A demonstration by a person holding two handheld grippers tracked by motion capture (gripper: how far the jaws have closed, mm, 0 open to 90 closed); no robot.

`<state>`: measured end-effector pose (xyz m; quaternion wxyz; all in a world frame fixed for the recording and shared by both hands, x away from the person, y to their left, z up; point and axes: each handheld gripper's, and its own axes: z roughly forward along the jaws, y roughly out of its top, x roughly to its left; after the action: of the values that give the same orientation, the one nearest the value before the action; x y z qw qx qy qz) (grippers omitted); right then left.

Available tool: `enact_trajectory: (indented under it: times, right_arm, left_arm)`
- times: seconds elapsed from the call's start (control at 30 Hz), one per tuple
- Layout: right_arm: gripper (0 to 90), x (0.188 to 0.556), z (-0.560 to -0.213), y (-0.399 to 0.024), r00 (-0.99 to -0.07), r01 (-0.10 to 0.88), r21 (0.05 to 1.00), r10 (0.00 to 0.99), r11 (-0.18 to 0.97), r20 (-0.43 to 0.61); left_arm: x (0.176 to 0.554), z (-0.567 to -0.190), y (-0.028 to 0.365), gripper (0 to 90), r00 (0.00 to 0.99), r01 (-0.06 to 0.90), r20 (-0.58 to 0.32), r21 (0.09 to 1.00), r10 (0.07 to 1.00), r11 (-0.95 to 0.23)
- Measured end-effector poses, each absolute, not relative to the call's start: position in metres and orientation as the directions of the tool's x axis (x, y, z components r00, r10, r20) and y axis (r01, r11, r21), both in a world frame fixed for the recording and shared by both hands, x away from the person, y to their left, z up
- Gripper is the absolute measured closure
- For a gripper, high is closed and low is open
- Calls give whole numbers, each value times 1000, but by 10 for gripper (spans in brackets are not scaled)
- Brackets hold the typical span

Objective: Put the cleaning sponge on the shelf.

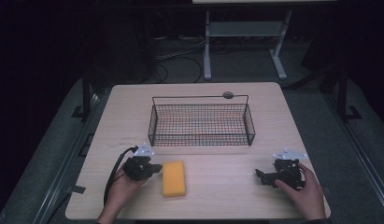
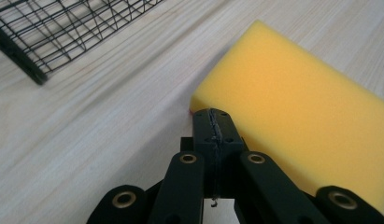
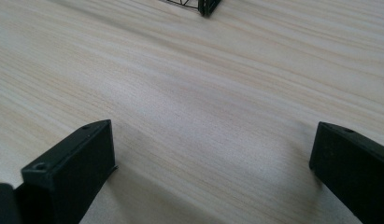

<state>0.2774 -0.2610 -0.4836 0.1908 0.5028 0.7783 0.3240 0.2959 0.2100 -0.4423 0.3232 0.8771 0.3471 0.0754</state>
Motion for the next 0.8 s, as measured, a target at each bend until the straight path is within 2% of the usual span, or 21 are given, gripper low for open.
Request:
enact_trajectory:
  times: [0.8]
  right_arm:
    - [0,277,-484,-261,-422,659,696,906,285,28]
  left_arm:
    - [312,-440,177,896,782,530,-94,622,617,-577]
